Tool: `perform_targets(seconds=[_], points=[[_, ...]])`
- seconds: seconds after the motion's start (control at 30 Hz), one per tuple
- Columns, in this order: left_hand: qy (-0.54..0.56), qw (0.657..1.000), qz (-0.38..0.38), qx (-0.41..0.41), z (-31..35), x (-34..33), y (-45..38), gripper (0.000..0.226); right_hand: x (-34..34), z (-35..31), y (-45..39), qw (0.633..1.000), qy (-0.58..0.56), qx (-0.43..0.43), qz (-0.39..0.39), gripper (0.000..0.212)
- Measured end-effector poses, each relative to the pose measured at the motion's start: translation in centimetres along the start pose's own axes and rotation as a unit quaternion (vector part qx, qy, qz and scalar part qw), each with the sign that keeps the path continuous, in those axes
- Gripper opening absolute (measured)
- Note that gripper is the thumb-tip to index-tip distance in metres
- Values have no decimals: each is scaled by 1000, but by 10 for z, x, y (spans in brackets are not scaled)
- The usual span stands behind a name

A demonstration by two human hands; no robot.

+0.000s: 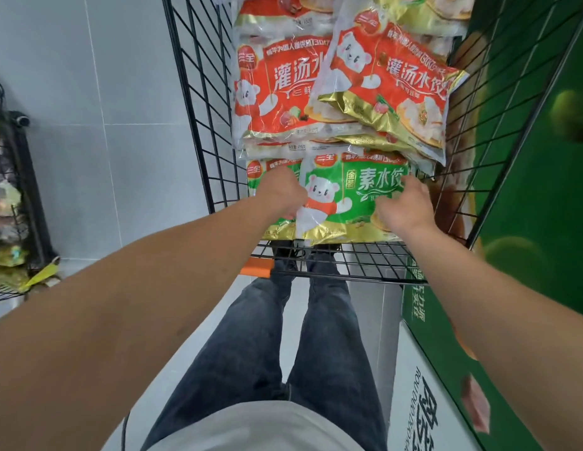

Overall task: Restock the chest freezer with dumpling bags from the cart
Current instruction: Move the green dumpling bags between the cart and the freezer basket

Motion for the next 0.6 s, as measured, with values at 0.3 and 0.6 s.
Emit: perform_targets(seconds=[0.3, 0.6], points=[[-114, 989, 92, -12, -10, 23, 4, 4, -18, 22, -12, 980, -141, -115, -86, 45], [75, 993, 80, 40, -26, 14, -10, 15, -37, 33, -15, 935, -257, -223, -103, 30]])
Point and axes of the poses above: each hand's wrist, its own y-axis away from the middle knuckle, its own x-axis out of the back of the hand, z = x × y, the point moved 9 cm from there along -y, towards the middle knuckle, and after that the axes turned 8 degrees about -x, right-handed, at the moved point
